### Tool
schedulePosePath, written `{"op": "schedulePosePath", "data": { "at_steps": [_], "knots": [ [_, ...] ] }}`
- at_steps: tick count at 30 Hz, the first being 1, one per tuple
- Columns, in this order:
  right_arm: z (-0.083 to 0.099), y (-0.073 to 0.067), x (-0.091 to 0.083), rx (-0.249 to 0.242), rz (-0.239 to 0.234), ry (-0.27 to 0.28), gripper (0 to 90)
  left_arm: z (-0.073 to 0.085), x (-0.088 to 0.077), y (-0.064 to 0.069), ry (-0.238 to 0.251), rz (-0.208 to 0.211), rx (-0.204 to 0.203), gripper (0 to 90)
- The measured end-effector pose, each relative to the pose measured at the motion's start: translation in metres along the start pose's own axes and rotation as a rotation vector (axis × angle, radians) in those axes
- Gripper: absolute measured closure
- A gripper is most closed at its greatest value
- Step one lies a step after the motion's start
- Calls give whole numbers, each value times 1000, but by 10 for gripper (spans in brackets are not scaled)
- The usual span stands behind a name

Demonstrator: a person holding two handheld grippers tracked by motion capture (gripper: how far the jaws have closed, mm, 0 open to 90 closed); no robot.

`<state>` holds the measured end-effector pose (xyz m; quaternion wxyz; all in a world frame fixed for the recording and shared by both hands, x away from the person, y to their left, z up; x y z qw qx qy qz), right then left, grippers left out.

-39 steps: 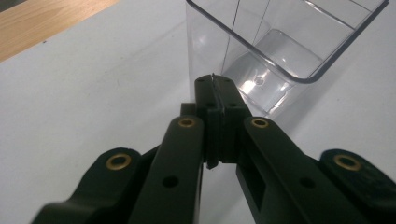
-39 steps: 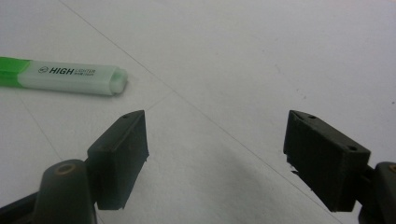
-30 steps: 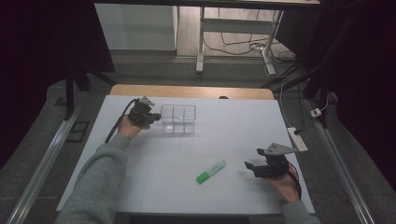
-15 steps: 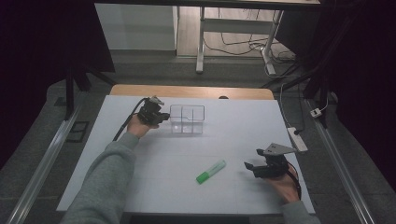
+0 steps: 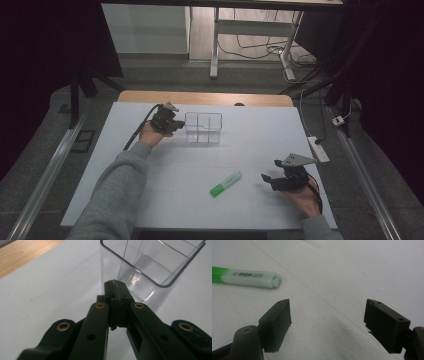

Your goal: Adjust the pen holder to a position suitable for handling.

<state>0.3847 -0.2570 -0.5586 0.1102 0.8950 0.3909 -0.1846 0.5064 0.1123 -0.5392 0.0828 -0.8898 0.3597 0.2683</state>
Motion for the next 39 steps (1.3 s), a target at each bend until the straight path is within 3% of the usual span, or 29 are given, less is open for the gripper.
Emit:
{"op": "schedulePosePath", "data": {
  "at_steps": [5,11,18,20,22,23,24,27,28,39],
  "knots": [
    [0,0,0,2,0,3,208,1,-6,-3,-2,-11,5,889],
    [-1,0,-1,3,-6,10,208,11,-25,-4,6,-39,-4,889],
    [-2,-1,0,0,-17,12,208,34,-54,7,26,-44,8,877],
    [-2,-2,-1,1,-22,15,209,40,-63,11,38,-32,-2,794],
    [-2,-2,0,-1,-24,14,209,46,-72,15,50,-25,-15,771],
    [-2,-2,0,-1,-26,12,209,49,-76,17,56,-22,-22,723],
    [-2,-2,0,1,-28,12,209,51,-80,19,61,-22,-26,619],
    [-2,-2,0,-1,-30,11,209,60,-90,25,67,-18,-37,564],
    [-2,-3,-1,4,-32,15,208,62,-94,27,68,-19,-42,505],
    [-3,-6,-2,-8,-44,13,208,79,-129,47,110,-39,-55,392]
  ]
}}
Point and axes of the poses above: each handheld gripper's, and its own axes: x roughly forward along the jaws, z roughly out of its underside, y roughly to its right, the point moved 8 cm from there along x, roughly forward along the jaws, and after that the axes turned 14 degrees about y, right-handed, at the moved point
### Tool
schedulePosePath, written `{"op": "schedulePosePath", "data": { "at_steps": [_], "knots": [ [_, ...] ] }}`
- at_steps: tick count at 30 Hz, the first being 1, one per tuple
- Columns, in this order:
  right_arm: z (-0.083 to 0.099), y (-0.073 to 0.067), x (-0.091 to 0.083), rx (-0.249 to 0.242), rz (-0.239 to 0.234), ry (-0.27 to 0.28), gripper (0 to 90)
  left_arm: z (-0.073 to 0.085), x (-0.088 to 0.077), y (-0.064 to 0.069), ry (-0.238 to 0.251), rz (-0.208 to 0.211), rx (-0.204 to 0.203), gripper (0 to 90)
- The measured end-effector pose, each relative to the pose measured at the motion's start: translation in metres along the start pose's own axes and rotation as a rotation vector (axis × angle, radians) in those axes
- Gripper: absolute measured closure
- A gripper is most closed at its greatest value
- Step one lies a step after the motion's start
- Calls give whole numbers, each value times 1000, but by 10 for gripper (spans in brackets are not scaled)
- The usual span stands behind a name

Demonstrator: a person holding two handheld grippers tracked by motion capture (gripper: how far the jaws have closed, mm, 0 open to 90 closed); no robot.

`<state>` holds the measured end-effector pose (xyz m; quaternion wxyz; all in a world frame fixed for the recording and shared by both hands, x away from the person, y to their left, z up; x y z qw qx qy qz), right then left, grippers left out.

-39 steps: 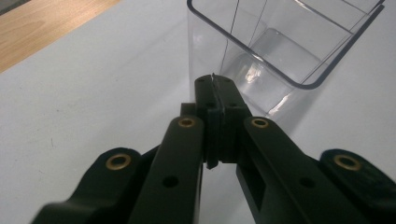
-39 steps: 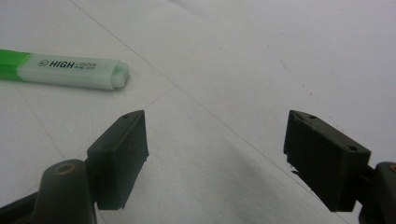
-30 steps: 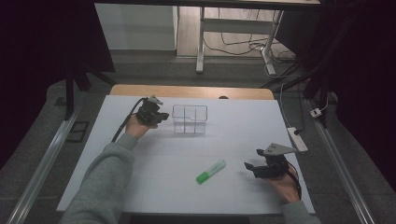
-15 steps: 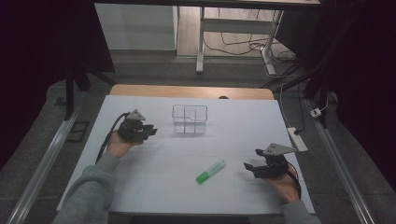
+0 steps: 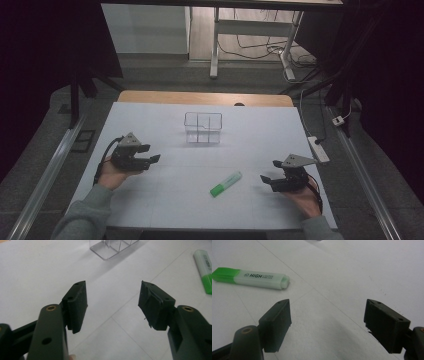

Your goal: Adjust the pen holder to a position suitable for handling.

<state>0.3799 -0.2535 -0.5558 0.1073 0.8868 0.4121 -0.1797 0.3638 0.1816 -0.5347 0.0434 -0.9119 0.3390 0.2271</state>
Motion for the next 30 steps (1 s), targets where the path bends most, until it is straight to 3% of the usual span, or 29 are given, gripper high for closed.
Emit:
{"op": "schedulePosePath", "data": {
  "at_steps": [9,18,21,23,25,30],
  "knots": [
    [0,-2,2,-14,-17,-3,208,22,-21,11,19,-21,-14,369],
    [-1,-3,1,-28,-19,2,210,40,-37,12,35,-29,-26,354],
    [-2,-4,1,-29,-27,3,213,43,-37,9,28,-27,-20,353],
    [-5,-3,-1,-66,-1,15,250,43,-35,8,20,-29,-11,352],
    [-7,-3,-2,-69,-1,22,249,43,-33,8,18,-24,-6,352],
    [-11,-5,-3,-69,-26,24,248,42,-29,12,11,-14,11,349]
  ]
}}
Point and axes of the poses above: each handheld gripper's, and its own axes: x roughly forward along the jaws, z roughly out of its underside, y roughly to its right, the point moved 8 cm from there along x, roughly forward along the jaws, and after that the axes turned 14 degrees about y, right-handed, at the moved point
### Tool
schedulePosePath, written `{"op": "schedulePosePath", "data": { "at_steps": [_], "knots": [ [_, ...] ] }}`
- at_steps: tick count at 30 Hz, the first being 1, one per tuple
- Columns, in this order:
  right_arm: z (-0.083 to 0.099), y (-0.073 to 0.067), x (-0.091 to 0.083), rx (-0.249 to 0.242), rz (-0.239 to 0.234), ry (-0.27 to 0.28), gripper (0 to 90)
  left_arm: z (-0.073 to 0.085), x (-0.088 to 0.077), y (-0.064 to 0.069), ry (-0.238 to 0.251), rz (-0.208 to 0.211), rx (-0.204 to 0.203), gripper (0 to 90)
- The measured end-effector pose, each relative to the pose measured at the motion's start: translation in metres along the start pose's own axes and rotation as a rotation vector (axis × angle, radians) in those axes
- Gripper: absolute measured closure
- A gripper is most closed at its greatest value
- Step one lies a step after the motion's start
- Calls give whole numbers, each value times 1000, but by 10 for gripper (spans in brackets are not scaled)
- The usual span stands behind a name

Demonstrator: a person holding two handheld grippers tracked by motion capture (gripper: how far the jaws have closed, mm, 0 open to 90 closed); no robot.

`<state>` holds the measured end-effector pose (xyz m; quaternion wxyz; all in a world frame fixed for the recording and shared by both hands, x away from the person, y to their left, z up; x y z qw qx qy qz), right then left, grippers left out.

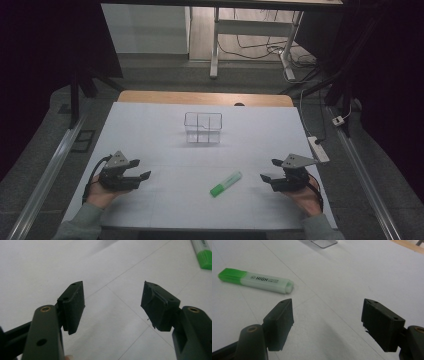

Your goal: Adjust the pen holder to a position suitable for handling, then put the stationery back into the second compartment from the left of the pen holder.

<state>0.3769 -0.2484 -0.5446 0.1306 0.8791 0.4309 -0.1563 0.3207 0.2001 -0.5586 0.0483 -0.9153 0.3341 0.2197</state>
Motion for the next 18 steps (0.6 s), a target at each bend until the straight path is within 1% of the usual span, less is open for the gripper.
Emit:
{"op": "schedulePosePath", "data": {
  "at_steps": [1,2,4,8,10,11,14,18],
  "knots": [
    [0,-1,1,-1,-10,-2,248,0,0,0,-1,0,4,349],
    [0,-1,1,-1,-10,-2,248,0,0,0,0,0,3,349],
    [-1,-4,4,-9,-34,-14,248,1,0,0,-3,1,2,349],
    [-2,-7,6,-15,-49,-22,251,2,0,0,-6,3,4,348],
    [-5,-10,7,-20,-70,-23,252,2,1,0,-8,4,2,346],
    [-5,-10,7,-20,-70,-23,252,2,1,0,-9,5,3,346],
    [-10,-12,9,-29,-92,-30,253,4,-2,1,-6,3,-6,339],
    [-18,-15,15,-57,-122,-35,252,5,-2,-1,-11,-3,-7,339]
  ]
}}
Point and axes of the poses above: each handheld gripper's, and its own axes: x roughly forward along the jaws, z roughly out of its underside, y roughly to its right, the point moved 8 cm from there along x, roughly forward along the jaws, and after that the axes turned 14 degrees about y, right-handed, at the moved point
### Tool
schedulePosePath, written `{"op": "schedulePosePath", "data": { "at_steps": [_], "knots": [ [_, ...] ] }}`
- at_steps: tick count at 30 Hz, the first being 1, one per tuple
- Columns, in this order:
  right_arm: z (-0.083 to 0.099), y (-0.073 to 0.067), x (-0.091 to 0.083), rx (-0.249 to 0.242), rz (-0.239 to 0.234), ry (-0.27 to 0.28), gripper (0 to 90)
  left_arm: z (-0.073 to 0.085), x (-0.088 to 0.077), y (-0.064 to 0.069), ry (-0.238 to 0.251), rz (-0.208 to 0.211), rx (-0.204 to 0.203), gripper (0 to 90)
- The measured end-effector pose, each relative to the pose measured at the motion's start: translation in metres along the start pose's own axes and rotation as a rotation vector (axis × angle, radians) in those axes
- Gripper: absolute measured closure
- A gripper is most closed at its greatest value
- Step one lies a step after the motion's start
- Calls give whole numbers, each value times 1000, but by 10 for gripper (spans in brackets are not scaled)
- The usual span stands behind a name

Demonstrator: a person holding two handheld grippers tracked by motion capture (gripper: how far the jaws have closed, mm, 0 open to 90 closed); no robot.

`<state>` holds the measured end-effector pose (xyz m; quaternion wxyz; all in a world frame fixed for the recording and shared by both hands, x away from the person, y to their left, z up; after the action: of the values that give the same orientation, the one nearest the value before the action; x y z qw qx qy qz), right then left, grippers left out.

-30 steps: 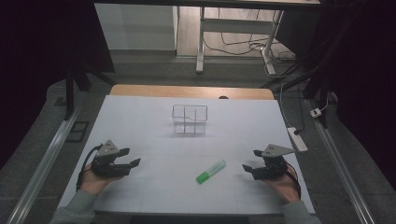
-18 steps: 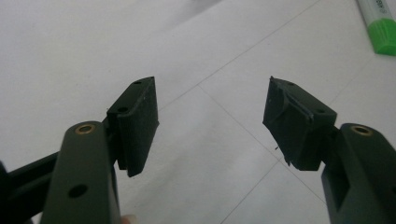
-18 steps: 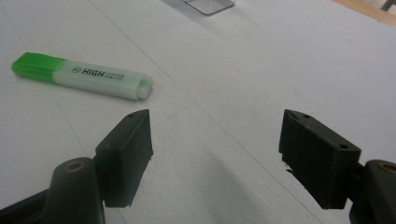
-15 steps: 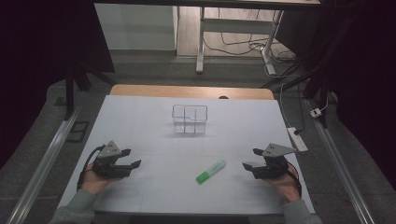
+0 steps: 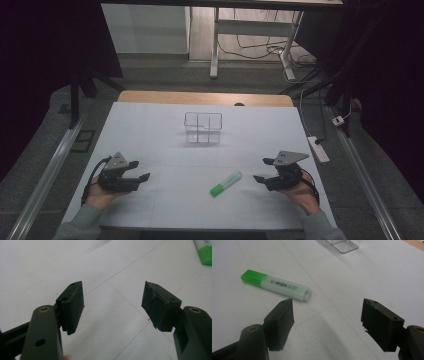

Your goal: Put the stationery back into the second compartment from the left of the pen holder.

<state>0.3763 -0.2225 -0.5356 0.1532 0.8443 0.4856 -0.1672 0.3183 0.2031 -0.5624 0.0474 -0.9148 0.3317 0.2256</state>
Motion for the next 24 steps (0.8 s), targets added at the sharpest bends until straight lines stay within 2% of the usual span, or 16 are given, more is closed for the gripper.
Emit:
{"op": "schedulePosePath", "data": {
  "at_steps": [3,10,12,17,19,20,24],
  "knots": [
    [-2,0,4,-7,-4,-8,252,-2,0,2,11,18,-9,338],
    [-13,-3,18,-37,-41,-34,238,1,0,2,1,8,5,338],
    [-19,-8,22,-47,-77,-45,248,1,1,2,-2,7,8,338],
    [-28,-15,29,-58,-118,-52,249,1,4,6,-11,9,23,338],
    [-33,-19,36,-79,-156,-63,249,1,5,7,-16,10,32,338],
    [-33,-19,36,-79,-156,-63,249,1,6,8,-17,12,33,338],
    [-39,-25,46,-104,-209,-85,251,2,6,9,-23,16,35,337]
  ]
}}
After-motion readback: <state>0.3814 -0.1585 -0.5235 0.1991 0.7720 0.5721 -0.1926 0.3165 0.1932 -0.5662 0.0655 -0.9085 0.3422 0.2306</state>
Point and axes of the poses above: each handheld gripper's, and its own axes: x roughly forward along the jaws, z roughly out of its underside, y roughly to its right, the point moved 8 cm from there along x, roughly forward along the jaws, and after that the axes turned 14 degrees about y, right-handed, at the moved point
